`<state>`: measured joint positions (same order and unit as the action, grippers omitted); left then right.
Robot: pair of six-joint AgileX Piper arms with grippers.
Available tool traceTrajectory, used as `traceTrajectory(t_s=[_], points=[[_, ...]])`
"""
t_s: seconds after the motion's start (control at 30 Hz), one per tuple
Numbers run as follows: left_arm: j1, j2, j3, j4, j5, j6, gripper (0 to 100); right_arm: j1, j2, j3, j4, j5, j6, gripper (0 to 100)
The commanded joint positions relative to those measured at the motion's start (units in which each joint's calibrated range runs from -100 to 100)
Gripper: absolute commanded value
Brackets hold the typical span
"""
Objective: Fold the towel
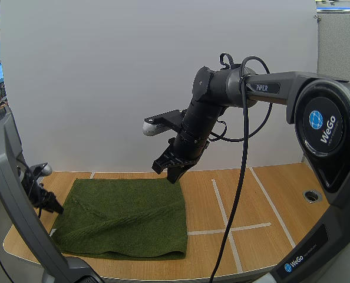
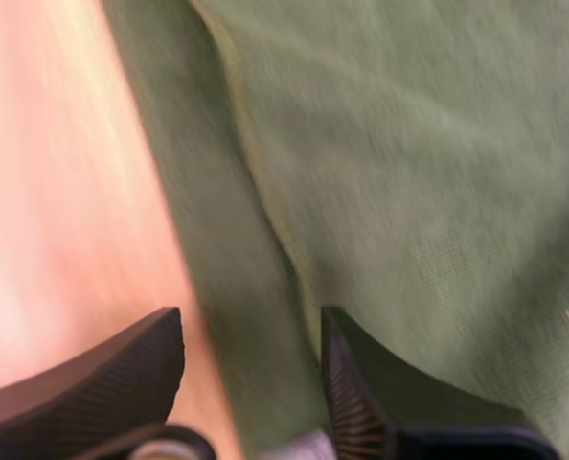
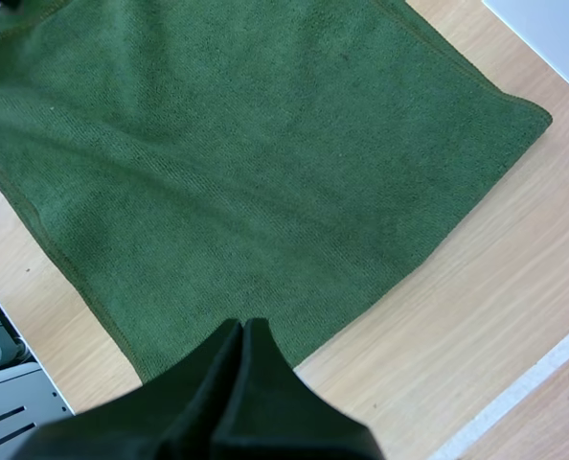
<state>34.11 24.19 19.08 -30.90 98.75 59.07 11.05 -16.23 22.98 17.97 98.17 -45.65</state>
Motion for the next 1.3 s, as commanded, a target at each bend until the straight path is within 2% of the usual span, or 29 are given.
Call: traceTrajectory(t_s=[0.0,0.17,0.37,0.63,0.7,0.8,0.87,0.97,1.17,1.27], points=[[1.92,-6.0,10.2,0.1,1.2,5.7,72,-0.1,-1.0,0.0,1.1,0.7,-1.7,0],[2.56,-11.2,15.7,1.7,1.2,6.6,72,-0.1,-1.0,0.0,1.1,0.7,-1.7,0],[4.18,-13.0,18.6,2.9,1.2,6.7,72,-0.1,-1.0,0.0,1.1,0.7,-1.7,0],[4.27,-13.0,21.7,2.5,1.2,7.8,69,-0.1,-1.0,0.0,1.0,0.9,-2.1,0],[4.27,-13.0,21.7,2.4,1.2,7.8,63,-0.1,-1.0,0.0,1.0,1.3,-2.1,0],[4.27,-13.0,21.7,2.4,1.2,7.8,47,-0.1,-1.0,0.0,1.0,1.8,-2.3,0],[4.27,-13.0,21.3,2.5,1.2,7.8,32,-0.1,-1.0,0.0,1.0,1.8,-2.4,0],[4.27,-13.0,19.9,2.5,1.2,7.7,18,-0.1,-1.0,0.0,1.0,1.8,-2.4,0],[4.27,-13.6,17.1,3.3,1.2,7.0,1,-0.1,-1.0,0.0,1.0,1.8,-2.4,0],[4.27,-15.3,15.8,2.9,1.2,7.0,0,-0.1,-1.0,0.0,1.0,1.8,-2.4,0]])
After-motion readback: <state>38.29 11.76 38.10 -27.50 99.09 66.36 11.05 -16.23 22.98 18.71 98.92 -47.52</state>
